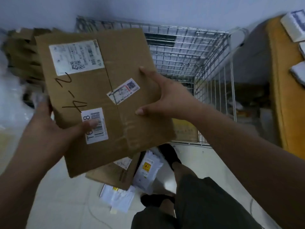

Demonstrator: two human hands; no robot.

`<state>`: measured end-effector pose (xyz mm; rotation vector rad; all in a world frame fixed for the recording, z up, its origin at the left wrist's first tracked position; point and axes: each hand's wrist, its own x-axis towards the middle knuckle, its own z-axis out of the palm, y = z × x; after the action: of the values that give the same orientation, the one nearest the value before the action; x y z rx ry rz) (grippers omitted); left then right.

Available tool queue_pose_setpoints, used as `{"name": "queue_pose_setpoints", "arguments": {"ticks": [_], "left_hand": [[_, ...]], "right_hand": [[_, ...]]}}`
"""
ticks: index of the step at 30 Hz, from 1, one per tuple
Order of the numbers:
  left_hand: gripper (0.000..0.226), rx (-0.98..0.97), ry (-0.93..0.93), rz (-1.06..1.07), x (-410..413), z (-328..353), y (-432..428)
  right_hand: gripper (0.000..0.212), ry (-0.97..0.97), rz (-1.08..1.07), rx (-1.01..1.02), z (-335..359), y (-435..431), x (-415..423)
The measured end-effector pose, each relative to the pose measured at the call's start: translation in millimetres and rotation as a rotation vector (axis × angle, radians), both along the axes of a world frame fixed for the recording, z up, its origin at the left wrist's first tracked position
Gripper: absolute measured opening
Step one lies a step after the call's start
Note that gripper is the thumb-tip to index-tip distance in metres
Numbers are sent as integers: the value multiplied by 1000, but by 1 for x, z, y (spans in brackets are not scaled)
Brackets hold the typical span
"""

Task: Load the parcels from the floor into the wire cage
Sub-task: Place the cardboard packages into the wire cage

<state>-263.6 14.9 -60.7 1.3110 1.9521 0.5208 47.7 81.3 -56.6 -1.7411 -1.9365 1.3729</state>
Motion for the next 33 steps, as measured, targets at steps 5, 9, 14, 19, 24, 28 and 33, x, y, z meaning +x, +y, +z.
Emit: {"name": "queue_pose_setpoints", "arguments": {"ticks": [5, 9, 14, 19, 24, 28, 33], "left_hand": [[118, -102, -78, -195, 88, -62, 88], [136, -194, -61, -306, 136, -152, 151], [115, -332, -149, -346, 194, -278, 195], [106, -461, -249, -358, 235, -375, 238], [144, -578, -280, -537, 261, -429, 275], [156, -513, -270, -507, 259, -455, 265], [132, -449, -253, -88, 259, -471, 229]], "right_hand": [[115, 8, -204, -92, -76, 39, 78], [116, 9, -367, -119, -171, 61, 125], [119, 2, -514, -184, -297, 73, 173], [123, -41, -672, -192, -391, 84, 197], [123, -46, -810, -224, -453, 94, 208], [132, -101, -799, -262, -480, 96, 205], [129, -152, -731, -249, -487, 96, 204]]}}
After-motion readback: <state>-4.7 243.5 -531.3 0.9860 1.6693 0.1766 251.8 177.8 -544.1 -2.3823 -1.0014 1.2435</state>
